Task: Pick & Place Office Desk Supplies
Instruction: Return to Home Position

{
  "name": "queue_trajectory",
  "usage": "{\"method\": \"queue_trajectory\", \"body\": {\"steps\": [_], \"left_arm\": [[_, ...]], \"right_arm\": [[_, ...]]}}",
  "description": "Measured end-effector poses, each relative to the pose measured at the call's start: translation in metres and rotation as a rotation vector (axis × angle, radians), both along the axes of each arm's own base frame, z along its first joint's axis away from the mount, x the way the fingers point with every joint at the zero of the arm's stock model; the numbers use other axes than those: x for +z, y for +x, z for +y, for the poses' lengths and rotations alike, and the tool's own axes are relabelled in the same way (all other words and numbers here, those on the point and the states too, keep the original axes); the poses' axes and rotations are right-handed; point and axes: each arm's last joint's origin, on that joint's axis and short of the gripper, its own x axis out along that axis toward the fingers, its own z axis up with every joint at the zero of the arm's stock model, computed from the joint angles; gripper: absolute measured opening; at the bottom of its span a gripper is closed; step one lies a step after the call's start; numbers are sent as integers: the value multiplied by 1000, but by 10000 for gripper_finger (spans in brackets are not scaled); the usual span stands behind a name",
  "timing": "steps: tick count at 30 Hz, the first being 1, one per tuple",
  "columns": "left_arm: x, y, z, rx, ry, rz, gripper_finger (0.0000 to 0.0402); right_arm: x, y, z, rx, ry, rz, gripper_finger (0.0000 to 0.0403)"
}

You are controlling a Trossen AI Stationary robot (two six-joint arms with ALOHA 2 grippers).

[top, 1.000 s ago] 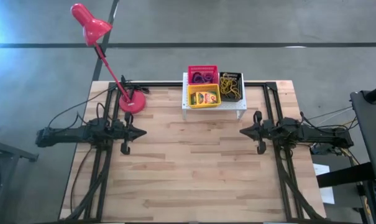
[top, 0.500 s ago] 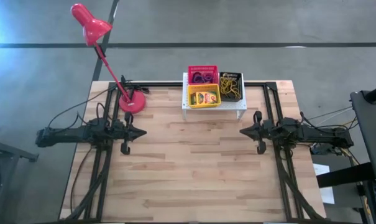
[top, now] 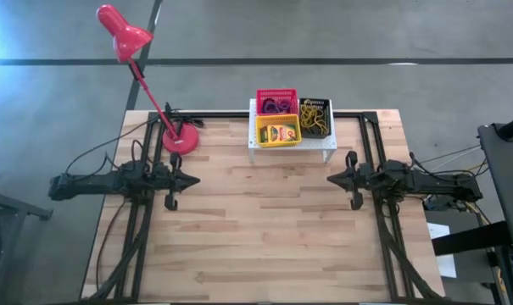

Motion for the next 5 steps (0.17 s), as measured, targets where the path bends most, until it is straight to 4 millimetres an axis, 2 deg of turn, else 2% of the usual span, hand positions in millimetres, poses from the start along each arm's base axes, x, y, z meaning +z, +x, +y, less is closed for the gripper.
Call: {"method": "queue_trajectory", "body": {"steps": [5], "left_arm": [[0,0,0,0,0,0,15]], "right_arm": [[0,0,0,0,0,0,8]]}}
